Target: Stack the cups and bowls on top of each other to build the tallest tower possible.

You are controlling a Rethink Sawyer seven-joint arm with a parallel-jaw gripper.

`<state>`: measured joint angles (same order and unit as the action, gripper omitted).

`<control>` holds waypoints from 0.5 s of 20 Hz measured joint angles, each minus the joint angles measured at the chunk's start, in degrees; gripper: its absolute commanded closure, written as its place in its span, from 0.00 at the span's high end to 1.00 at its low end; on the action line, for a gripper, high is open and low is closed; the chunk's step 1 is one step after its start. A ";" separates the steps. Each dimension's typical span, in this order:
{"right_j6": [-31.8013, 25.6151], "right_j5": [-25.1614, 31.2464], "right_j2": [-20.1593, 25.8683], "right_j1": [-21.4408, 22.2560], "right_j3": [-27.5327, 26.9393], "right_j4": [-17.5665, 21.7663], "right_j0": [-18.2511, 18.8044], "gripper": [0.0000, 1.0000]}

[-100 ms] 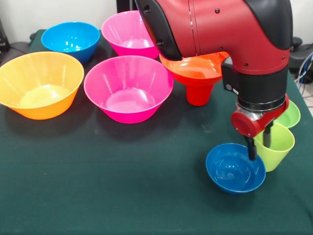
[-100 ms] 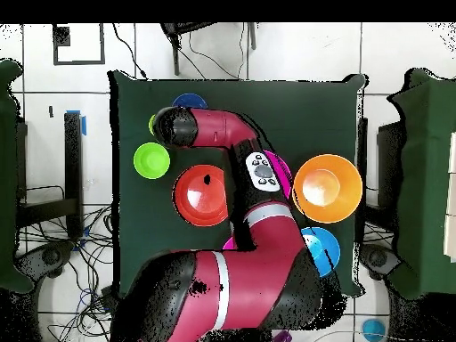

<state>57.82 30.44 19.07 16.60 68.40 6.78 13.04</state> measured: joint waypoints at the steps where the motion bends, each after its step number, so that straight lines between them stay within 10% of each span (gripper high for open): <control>1: 0.00 0.04 -0.06 0.00 0.00 0.00 0.00 0.00; 10: 0.00 0.42 -0.37 0.00 -0.09 -0.01 -0.04 0.00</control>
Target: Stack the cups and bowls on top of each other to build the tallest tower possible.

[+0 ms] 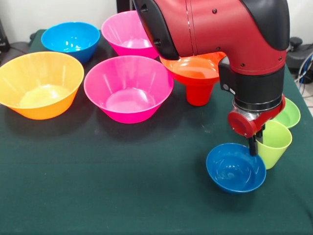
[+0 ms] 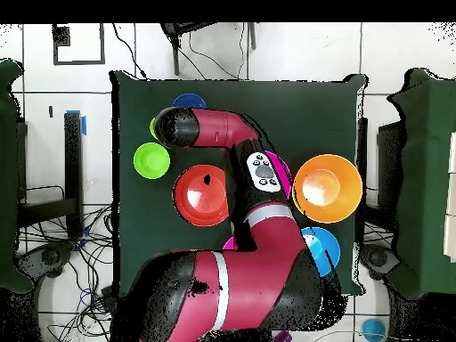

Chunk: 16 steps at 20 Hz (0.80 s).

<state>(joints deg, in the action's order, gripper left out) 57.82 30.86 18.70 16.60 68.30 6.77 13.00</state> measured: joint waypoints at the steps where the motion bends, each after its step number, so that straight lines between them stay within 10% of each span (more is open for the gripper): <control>1: 0.00 0.00 0.00 0.00 0.00 0.00 0.00 0.00; 16: 0.00 2.73 -0.49 4.49 0.93 0.02 0.01 0.00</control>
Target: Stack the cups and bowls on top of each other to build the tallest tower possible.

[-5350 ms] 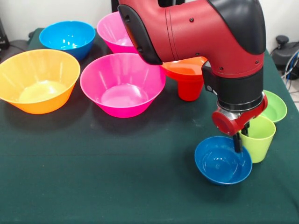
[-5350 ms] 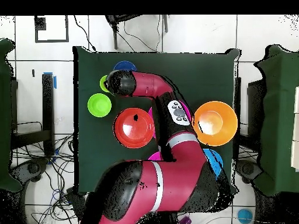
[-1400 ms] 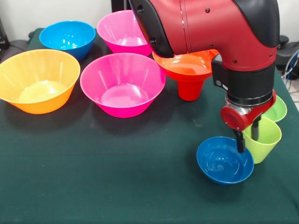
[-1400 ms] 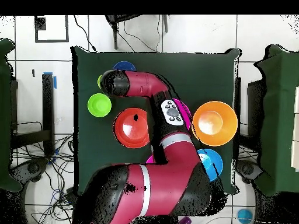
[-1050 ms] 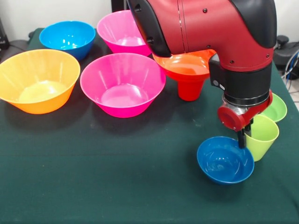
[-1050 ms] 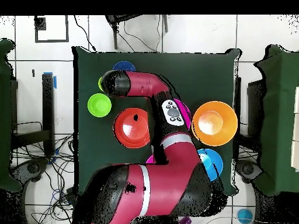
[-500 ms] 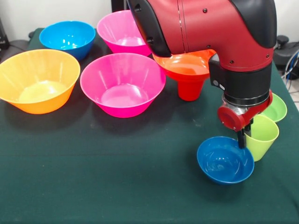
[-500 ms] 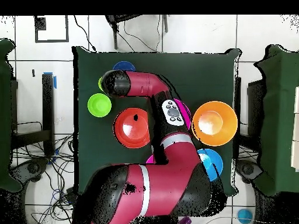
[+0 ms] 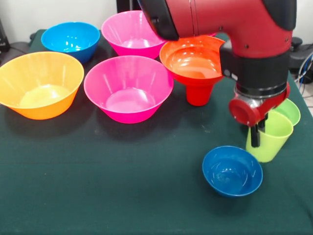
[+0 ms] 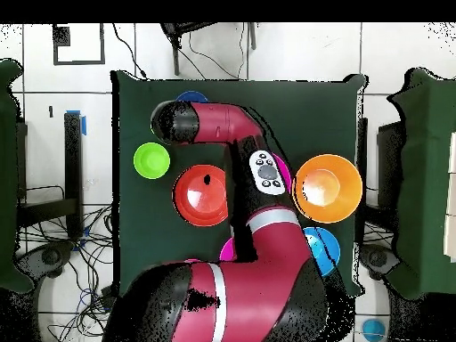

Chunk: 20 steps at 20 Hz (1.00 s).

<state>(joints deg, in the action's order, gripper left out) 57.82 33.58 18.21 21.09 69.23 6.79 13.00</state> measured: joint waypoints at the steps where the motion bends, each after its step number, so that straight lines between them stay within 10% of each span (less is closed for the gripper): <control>1: 0.00 0.63 -0.07 0.66 0.00 0.00 0.00 0.00; 20: 0.00 5.44 -0.42 9.95 1.06 0.02 1.73 0.00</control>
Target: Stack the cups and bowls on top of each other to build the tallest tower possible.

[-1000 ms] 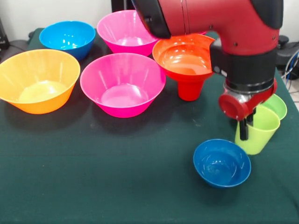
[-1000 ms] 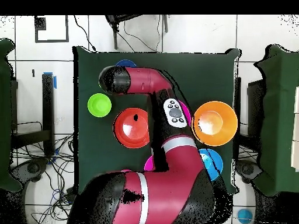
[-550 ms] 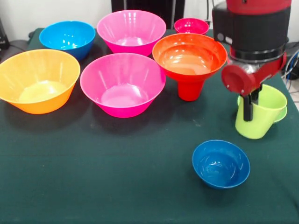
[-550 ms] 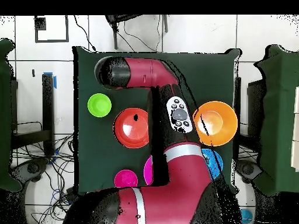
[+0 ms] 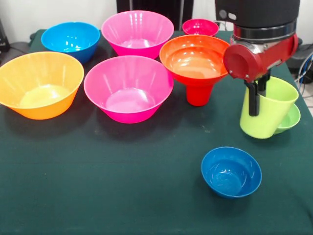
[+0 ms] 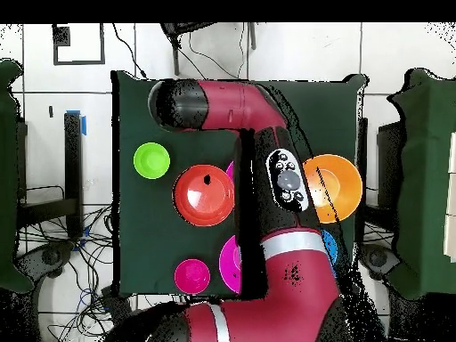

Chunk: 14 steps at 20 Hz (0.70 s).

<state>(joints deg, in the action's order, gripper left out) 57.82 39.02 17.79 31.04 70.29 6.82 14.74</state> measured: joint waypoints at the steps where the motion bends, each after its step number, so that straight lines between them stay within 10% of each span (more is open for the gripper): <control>1: 0.00 0.27 0.00 0.21 0.07 0.00 0.20 0.00; 14: 0.00 7.28 0.00 1.99 0.87 0.22 3.21 0.00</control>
<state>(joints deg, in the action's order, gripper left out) 57.82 46.30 17.79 33.03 71.17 7.04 17.95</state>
